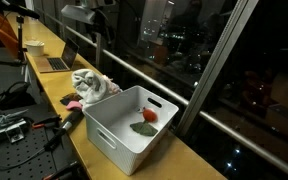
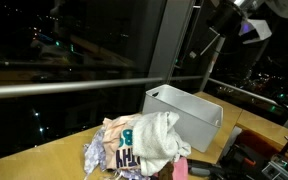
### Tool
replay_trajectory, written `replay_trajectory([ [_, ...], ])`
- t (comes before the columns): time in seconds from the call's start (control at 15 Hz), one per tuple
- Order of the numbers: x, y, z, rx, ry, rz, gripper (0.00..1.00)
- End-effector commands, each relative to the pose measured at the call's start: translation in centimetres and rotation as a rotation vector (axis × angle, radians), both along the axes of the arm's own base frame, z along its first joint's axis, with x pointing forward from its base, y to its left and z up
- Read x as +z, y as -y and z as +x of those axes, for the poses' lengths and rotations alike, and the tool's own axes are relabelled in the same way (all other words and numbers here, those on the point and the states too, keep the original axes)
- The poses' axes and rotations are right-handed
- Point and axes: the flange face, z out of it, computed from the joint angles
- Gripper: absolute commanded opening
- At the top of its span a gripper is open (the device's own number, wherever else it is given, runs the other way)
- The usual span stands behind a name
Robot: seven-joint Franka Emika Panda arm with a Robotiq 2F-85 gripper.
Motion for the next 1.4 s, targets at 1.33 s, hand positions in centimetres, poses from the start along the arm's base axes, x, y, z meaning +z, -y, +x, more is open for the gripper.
replay_trajectory([
  [1.33, -17.8, 23.6, 19.1, 0.047, -0.208, -0.014, 1.0],
])
